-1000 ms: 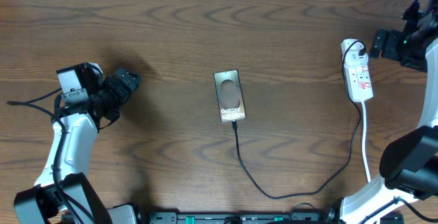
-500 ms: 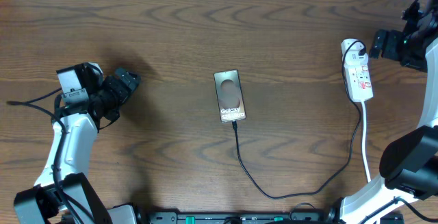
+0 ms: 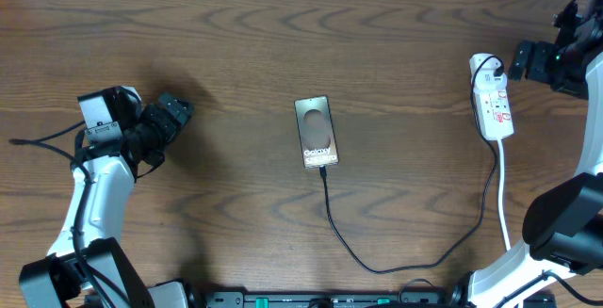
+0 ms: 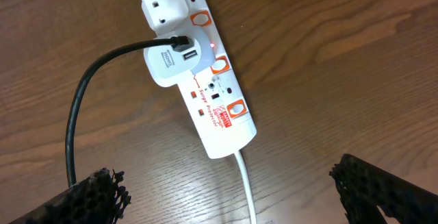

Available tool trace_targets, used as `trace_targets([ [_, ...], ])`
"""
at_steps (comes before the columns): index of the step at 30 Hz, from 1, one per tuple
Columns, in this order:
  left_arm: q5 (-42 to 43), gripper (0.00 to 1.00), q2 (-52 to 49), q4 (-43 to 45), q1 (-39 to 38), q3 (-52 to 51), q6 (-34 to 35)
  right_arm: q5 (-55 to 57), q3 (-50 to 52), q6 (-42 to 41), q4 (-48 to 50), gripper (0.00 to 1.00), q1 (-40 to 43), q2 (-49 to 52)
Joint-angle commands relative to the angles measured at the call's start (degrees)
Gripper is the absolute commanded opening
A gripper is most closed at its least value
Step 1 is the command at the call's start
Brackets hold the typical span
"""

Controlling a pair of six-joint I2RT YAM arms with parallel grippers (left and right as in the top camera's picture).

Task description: Plug charger to phone and switch on socket

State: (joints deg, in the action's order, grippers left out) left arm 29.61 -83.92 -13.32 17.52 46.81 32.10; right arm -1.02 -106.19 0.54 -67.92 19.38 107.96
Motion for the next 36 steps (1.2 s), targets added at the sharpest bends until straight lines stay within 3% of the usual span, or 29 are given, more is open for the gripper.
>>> trace_targets([
  [1,-0.6,0.98,-0.1,-0.1,0.2,0.3,-0.8,0.5,-0.8,0.6,0.0,0.99,0.1,0.1],
  [8,-0.6,0.98,-0.1,-0.1,0.2,0.3,-0.8,0.5,-0.8,0.6,0.0,0.99,0.1,-1.0],
  [14,-0.6,0.98,-0.1,-0.1,0.2,0.3,-0.8,0.5,-0.8,0.6,0.0,0.99,-4.0,-11.2],
  [24,-0.6,0.98,-0.1,-0.1,0.2,0.3,-0.8,0.5,0.3,0.6,0.0,0.99,-22.7,-25.4],
  [36,-0.6,0.98,-0.1,-0.1,0.2,0.3,-0.8,2.6,7.4,2.6,-0.8,0.99,-44.8,-29.3],
])
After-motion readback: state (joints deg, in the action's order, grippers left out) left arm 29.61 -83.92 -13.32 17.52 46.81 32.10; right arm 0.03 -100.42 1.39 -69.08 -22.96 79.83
